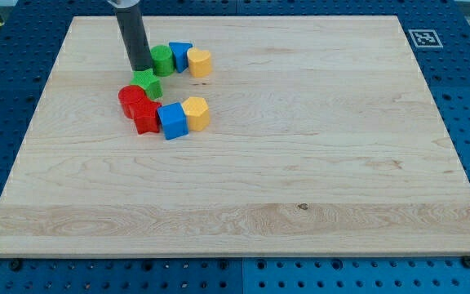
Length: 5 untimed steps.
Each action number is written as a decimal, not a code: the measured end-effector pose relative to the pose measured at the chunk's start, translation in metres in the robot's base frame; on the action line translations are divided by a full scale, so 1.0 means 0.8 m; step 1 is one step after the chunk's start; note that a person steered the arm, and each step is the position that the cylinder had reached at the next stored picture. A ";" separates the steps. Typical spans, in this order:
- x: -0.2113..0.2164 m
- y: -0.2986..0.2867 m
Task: Slide green circle to top center
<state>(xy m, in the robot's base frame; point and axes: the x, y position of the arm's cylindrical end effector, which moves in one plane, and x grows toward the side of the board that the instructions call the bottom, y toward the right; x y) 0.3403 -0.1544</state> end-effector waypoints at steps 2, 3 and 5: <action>0.026 -0.075; 0.040 -0.074; -0.001 -0.007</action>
<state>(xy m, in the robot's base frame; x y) 0.3395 -0.1599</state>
